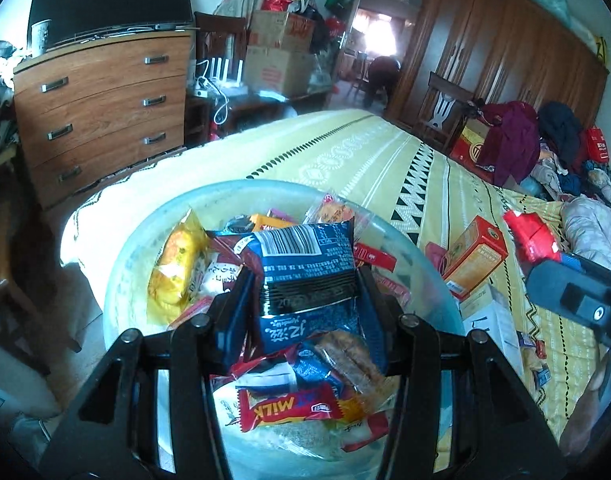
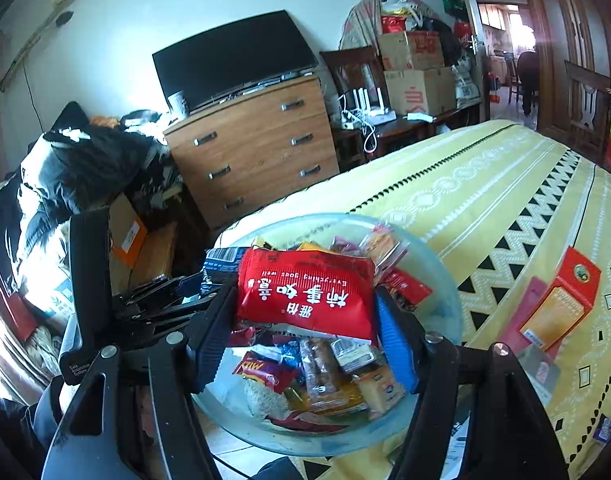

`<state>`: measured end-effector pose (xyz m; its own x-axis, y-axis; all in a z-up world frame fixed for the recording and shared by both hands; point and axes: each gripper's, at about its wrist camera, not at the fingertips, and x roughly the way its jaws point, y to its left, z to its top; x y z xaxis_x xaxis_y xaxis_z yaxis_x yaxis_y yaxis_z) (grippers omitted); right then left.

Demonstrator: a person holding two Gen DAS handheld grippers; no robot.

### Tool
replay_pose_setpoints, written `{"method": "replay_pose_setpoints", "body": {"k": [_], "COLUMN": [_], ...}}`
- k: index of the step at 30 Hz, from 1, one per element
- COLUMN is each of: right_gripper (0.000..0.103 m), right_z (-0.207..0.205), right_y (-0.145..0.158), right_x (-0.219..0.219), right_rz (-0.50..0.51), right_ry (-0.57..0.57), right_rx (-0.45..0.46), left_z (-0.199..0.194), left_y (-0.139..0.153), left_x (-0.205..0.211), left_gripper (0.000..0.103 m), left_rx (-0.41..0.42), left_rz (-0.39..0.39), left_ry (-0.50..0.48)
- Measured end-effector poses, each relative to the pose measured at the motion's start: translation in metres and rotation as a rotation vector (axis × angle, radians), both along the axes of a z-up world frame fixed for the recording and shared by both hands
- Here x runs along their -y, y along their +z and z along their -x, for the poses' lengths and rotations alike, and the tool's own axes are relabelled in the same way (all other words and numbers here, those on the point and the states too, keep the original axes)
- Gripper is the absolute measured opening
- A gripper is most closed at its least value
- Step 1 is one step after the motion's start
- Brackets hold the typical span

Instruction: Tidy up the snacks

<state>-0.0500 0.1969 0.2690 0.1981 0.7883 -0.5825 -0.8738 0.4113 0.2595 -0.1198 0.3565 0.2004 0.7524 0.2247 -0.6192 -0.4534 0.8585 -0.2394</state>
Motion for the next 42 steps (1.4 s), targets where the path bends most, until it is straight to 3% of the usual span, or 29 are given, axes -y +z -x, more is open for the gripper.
{"method": "replay_pose_setpoints", "body": {"k": [42], "right_gripper": [0.073], "right_z": [0.0026], "right_y": [-0.0093], "right_x": [-0.0048], "right_rz": [0.026], "right_ry": [0.007], "right_rx": [-0.018], "left_z": [-0.0002], "left_y": [-0.0030], "left_x": [-0.0062], "left_gripper": [0.050], "left_rx": [-0.019], "left_rz": [0.007], "left_ry": [-0.014]}}
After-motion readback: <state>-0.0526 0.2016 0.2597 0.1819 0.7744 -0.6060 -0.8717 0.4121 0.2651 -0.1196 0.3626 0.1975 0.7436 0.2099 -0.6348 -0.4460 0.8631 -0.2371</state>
